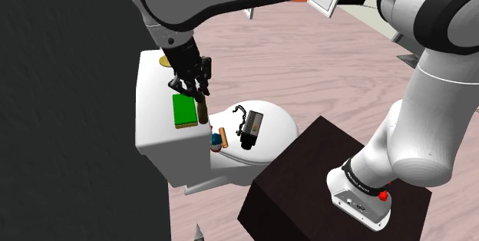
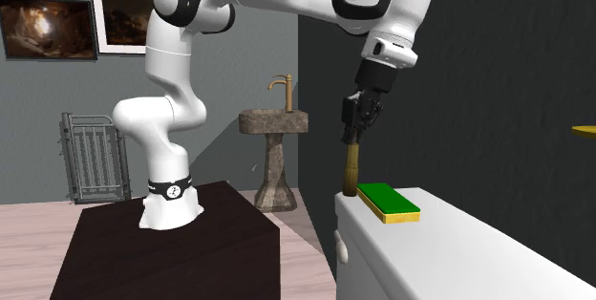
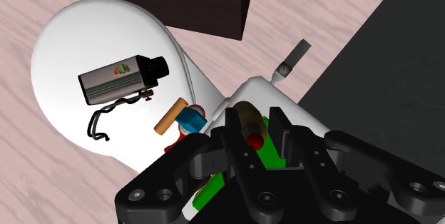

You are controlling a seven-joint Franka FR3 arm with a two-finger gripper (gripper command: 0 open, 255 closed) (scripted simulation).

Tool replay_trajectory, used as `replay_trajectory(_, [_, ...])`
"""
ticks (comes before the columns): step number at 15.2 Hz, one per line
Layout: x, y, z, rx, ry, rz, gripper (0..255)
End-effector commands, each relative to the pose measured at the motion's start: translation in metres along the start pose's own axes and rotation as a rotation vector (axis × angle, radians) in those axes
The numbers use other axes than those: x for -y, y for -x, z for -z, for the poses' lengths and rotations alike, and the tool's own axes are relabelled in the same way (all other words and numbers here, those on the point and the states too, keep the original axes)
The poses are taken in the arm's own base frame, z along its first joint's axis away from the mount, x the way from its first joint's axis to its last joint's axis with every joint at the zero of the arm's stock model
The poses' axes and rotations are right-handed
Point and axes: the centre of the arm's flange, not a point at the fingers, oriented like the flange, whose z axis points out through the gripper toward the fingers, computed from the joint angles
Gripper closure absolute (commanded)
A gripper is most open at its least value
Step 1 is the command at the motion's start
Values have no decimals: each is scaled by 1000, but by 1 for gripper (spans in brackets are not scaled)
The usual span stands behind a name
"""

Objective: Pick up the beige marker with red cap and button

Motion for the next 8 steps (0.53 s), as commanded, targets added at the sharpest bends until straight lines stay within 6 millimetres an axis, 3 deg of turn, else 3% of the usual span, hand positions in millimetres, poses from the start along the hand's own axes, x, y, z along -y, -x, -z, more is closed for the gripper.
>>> replay_trajectory(1, [-1, 3, 10, 0, 0, 0, 255])
replay_trajectory(8, [-6, 14, 45, 0, 0, 0, 255])
